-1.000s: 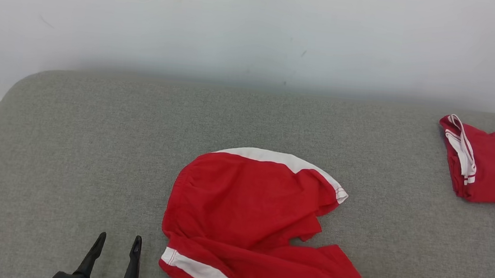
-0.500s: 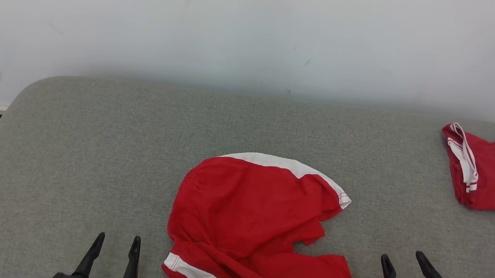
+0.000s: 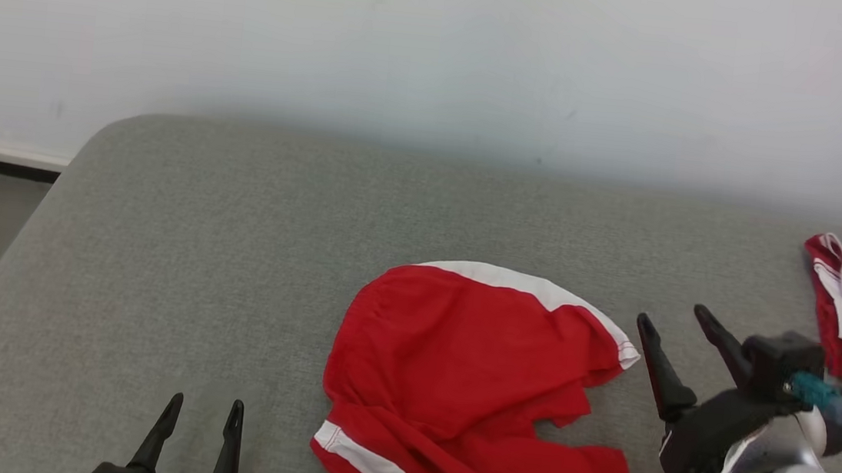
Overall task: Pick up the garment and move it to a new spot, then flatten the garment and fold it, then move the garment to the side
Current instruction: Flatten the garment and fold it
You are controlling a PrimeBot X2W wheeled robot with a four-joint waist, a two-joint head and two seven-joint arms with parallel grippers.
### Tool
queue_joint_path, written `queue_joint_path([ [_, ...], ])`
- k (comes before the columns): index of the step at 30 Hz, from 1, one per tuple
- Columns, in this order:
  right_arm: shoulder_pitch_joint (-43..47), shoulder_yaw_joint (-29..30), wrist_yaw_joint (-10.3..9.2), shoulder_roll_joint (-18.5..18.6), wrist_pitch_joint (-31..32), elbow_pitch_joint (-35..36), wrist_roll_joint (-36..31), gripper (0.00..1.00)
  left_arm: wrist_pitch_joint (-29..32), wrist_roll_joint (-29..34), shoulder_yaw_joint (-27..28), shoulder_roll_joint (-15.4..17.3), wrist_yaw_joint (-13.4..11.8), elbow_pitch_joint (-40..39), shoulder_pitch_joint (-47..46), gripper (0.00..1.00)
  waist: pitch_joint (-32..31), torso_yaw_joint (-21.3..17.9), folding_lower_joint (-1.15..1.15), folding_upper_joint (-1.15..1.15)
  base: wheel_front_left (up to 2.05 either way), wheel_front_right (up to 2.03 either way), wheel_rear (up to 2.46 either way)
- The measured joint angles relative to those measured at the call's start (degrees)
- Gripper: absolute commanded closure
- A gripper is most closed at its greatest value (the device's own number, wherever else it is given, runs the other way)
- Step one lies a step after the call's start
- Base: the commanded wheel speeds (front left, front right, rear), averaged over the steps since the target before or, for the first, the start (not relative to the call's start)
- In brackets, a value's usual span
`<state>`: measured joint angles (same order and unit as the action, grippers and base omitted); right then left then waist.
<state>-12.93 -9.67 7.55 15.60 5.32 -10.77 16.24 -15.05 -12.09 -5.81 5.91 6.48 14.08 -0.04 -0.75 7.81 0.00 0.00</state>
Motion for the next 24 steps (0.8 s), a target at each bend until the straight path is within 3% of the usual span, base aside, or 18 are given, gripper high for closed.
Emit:
queue_joint_path([
  [11,-13.5,-1.2,0.0,1.7,0.1,-21.0,0.2,0.0,0.0,-0.1,-0.9,-0.7,0.1,0.2,-2.2,0.0,3.5,4.1,0.0,0.0,0.0,0.0,0.0],
  [20,-18.9,-3.0,0.0,1.8,0.3,-36.2,1.1,0.0,0.0,-0.1,-1.3,-1.2,0.6,0.3,-4.5,0.0,7.4,6.8,0.01,0.0,0.0,0.0,0.0],
  [21,-19.1,-3.4,0.0,1.7,0.2,-37.1,1.4,0.25,0.0,-0.1,-1.3,-1.2,0.6,0.3,-4.7,0.0,7.7,7.0,0.01,0.0,0.0,0.0,0.0],
  [22,-19.4,-3.8,0.0,1.5,0.1,-37.8,1.6,0.69,0.0,-0.1,-1.2,-1.3,0.6,0.3,-4.8,0.0,8.0,7.2,0.01,0.0,0.0,0.0,0.0],
  [23,-19.9,-4.1,0.0,1.5,-0.2,-38.4,1.9,1.0,0.0,-0.1,-1.2,-1.3,0.6,0.3,-4.9,0.0,8.3,7.4,0.01,0.0,0.0,0.0,0.0],
  [24,-20.5,-4.5,0.0,1.5,-0.3,-39.0,2.3,1.0,0.0,-0.1,-1.1,-1.3,0.6,0.4,-4.9,0.0,8.6,7.5,0.01,0.0,0.0,0.0,0.0],
])
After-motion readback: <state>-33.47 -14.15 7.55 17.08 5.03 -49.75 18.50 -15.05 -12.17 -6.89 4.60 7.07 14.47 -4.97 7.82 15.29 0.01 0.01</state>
